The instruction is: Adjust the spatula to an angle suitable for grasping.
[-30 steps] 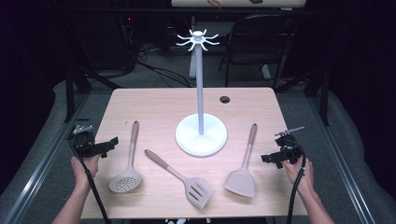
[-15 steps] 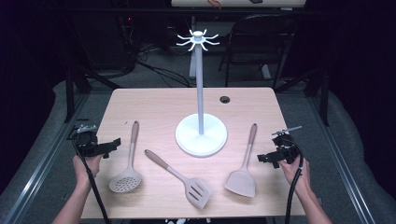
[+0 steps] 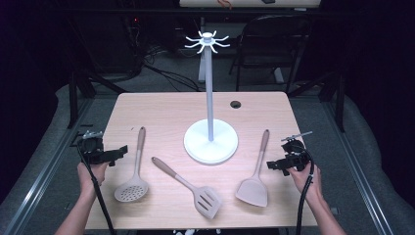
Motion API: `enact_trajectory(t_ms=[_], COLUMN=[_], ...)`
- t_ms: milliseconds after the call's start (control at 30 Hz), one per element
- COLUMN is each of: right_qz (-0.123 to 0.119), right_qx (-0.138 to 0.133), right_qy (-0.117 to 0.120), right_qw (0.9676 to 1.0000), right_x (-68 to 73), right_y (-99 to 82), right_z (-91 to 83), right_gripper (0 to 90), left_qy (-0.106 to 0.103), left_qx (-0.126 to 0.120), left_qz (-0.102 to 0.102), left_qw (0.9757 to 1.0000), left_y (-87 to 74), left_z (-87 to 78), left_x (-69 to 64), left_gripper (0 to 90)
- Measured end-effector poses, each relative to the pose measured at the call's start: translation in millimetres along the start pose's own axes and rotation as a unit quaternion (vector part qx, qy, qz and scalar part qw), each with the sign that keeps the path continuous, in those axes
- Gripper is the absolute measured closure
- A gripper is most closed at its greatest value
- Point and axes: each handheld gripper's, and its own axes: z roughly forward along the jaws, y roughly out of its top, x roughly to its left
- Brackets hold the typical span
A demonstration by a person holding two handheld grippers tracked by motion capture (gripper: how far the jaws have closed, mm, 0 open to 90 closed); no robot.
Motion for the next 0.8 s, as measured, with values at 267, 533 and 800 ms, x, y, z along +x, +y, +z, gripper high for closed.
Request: enact_trajectory(t_ms=[267, 533, 800], right_qz=[0.006, 0.001, 0.009], right_qx=[0.015, 0.045, 0.062], right_qy=[-0.001, -0.027, -0.028], right_qw=[0.9999, 0.9986, 0.9977], right_x=[25.5, 48.5, 50.0], right_y=[9.0, 18.9, 17.0], right_z=[11.3, 31.1, 39.4], right_gripper=[24.1, 46.9, 57.5], left_qy=[0.0, 0.002, 0.003], left_qx=[0.004, 0.005, 0.006], left_qz=[0.001, 0.002, 0.006], left_qw=[1.0, 1.0, 1.0], left_y=[0.1, 0.0, 0.1], left_z=[1.1, 1.2, 2.4], left_x=[-0.7, -0.6, -2.3], left_gripper=[0.2, 0.2, 0.2])
